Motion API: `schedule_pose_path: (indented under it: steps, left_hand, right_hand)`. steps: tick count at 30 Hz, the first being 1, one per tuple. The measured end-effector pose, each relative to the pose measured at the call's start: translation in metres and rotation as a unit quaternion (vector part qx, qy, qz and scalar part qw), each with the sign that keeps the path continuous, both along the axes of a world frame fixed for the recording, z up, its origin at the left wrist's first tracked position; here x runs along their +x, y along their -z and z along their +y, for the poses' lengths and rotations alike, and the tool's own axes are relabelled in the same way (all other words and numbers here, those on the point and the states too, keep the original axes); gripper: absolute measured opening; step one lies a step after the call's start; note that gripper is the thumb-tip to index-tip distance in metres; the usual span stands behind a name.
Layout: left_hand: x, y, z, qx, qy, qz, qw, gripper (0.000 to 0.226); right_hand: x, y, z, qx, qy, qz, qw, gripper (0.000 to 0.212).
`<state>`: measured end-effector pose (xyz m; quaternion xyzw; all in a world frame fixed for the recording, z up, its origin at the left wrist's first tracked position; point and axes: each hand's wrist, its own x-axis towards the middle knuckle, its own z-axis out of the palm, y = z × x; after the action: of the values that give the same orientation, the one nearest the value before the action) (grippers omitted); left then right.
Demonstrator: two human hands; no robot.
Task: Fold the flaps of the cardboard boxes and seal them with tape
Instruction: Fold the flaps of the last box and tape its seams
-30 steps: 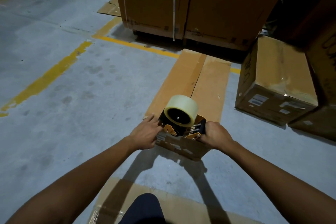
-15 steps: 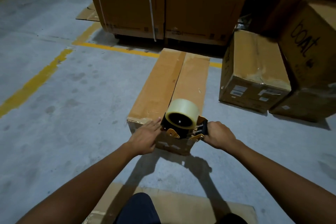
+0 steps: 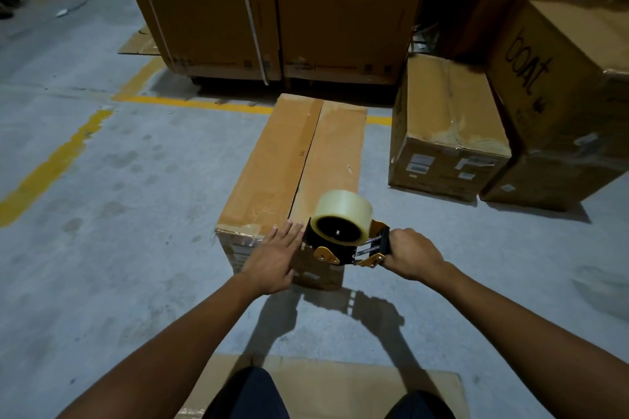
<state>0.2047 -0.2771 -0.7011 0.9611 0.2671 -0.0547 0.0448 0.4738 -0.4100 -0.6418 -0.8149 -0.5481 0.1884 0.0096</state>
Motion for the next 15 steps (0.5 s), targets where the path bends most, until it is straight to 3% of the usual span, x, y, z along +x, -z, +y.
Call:
schedule_pose_path:
  steps: [3,5,7,11,15]
  left_hand:
    - [0.013,-0.001,-0.013,-0.004,0.04,-0.034,0.999,0.039]
    - [0.016,0.004,-0.014,0.006,0.037,-0.051,0.998,0.027]
    - [0.014,0.009,-0.01,-0.003,0.033,-0.065,0.997,0.033]
    - [0.016,0.009,-0.012,-0.036,0.015,-0.048,0.998,0.083]
    - [0.03,0.003,-0.024,-0.008,0.004,-0.017,1.0,0.085]
  right_hand:
    - [-0.007,-0.003,0.003,0.004,-0.009,0.0,1.0,0.018]
    - [-0.009,-0.006,0.005,-0.001,-0.014,-0.003,1.0,0.017]
    - [-0.005,-0.009,0.0,-0.006,-0.012,-0.006,1.0,0.017]
    - [0.019,-0.004,-0.023,-0.008,0.004,-0.012,1.0,0.018]
    - [0.021,0.001,-0.038,-0.013,0.001,-0.029,0.999,0.011]
